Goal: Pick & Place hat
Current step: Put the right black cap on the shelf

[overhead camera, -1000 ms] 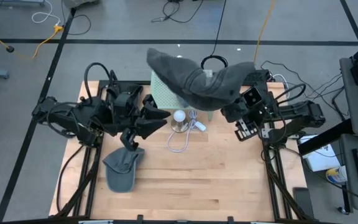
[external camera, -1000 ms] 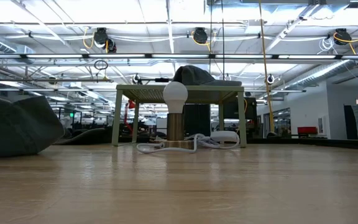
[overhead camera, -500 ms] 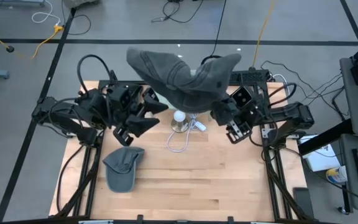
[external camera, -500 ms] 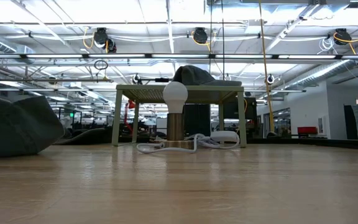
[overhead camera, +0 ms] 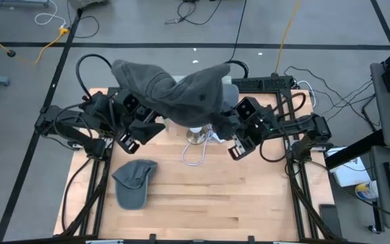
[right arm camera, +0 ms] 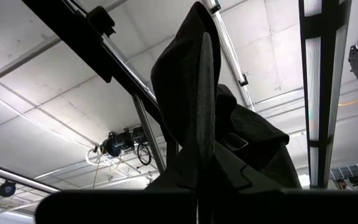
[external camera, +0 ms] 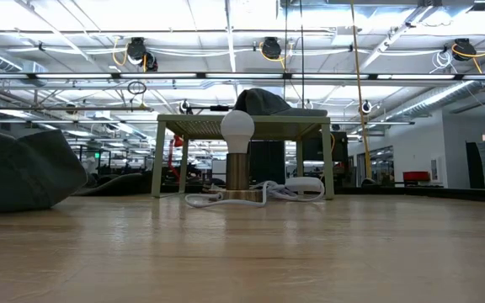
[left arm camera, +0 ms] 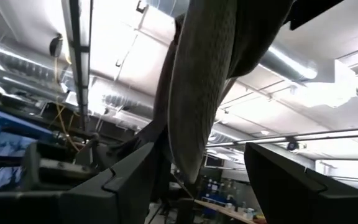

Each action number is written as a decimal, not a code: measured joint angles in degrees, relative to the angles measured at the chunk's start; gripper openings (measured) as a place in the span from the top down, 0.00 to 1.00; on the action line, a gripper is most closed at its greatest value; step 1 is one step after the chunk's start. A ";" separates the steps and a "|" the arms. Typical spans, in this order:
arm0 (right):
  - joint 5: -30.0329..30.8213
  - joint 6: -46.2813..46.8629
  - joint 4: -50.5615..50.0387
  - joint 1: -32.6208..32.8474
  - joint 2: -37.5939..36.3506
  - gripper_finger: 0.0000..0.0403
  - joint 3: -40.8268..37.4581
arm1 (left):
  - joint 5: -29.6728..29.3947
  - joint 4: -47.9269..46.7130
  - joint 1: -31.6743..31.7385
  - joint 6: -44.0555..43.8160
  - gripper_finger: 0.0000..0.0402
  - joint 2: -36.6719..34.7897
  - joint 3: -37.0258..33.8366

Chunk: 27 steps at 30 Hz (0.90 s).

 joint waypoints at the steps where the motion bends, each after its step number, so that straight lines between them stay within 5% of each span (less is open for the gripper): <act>1: -0.01 0.14 -0.23 -0.12 0.12 0.99 0.06 | 0.22 0.08 -0.01 -0.01 0.38 0.00 0.00; 27: -0.26 -2.20 -5.47 -1.06 0.14 0.99 0.06 | 2.60 -2.14 -0.01 -4.25 0.38 -0.02 0.00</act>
